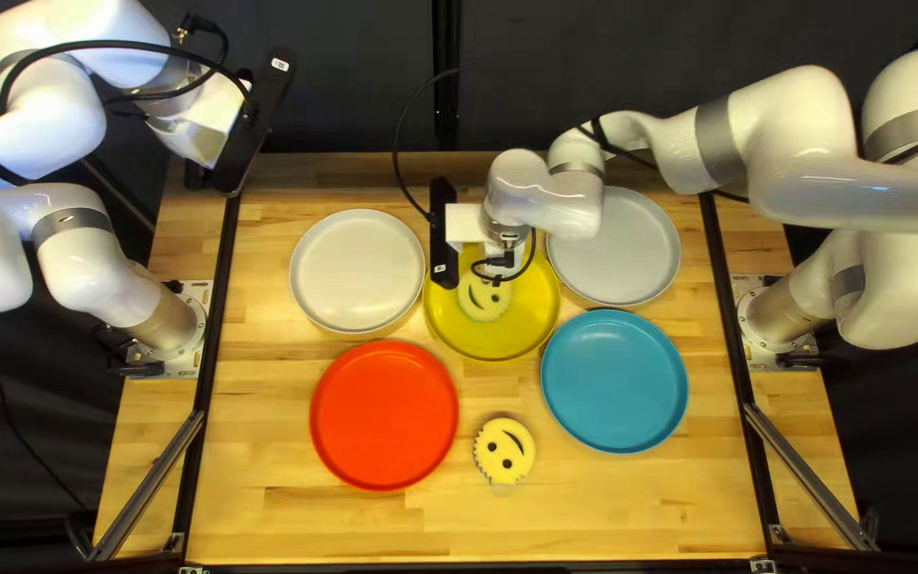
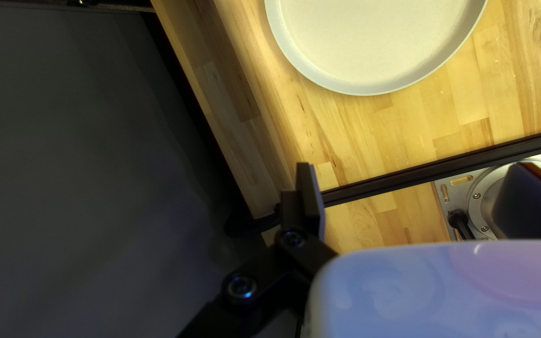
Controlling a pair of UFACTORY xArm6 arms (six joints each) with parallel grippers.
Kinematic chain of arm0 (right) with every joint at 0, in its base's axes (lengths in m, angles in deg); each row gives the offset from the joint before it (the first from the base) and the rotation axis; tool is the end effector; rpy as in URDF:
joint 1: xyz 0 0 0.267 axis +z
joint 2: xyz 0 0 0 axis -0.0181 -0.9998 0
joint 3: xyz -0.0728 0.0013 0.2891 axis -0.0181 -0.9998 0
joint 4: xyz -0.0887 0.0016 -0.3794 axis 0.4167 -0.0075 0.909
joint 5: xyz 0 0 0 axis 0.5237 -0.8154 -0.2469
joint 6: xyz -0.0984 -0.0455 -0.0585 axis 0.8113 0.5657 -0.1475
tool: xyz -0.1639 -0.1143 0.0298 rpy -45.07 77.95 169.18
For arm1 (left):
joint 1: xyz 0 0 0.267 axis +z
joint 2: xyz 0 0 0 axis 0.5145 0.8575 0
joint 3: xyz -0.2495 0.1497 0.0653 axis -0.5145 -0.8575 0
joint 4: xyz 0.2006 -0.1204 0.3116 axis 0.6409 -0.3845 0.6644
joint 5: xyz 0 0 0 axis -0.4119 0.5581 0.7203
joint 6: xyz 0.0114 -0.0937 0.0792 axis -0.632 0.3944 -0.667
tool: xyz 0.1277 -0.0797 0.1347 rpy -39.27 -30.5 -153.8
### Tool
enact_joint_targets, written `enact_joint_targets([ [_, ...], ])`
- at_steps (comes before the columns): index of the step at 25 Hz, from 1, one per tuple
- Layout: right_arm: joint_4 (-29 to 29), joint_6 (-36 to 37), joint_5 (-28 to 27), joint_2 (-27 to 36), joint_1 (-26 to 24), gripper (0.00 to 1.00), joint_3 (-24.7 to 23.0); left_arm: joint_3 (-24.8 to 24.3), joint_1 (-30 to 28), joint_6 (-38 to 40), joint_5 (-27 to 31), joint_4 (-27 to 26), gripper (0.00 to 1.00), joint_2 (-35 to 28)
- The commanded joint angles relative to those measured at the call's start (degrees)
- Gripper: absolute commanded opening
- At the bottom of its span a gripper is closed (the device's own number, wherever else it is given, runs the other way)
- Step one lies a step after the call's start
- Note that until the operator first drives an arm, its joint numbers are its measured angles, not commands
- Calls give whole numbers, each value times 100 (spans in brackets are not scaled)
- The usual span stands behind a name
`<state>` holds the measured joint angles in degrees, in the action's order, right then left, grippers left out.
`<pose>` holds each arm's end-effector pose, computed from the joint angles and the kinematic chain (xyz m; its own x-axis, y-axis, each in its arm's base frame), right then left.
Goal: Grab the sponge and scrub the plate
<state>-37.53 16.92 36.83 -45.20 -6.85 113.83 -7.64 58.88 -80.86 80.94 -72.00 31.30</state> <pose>0.5581 -0.0743 0.0059 0.9983 0.0397 0.0430 0.0400 -0.9992 -0.0066 0.2611 0.1525 0.2942 0.8983 -0.4287 0.0962 -0.4046 -0.8925 -0.1993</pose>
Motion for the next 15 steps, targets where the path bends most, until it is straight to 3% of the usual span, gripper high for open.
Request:
enact_joint_targets([
  [1,-40,149,-119,-203,-125,0,260,0,0,0,0,0,100,0],
  [9,-12,272,-448,-529,-363,0,744,0,0,0,0,0,100,0],
  [15,62,50,-442,-500,-78,0,714,0,0,0,0,0,100,0],
])
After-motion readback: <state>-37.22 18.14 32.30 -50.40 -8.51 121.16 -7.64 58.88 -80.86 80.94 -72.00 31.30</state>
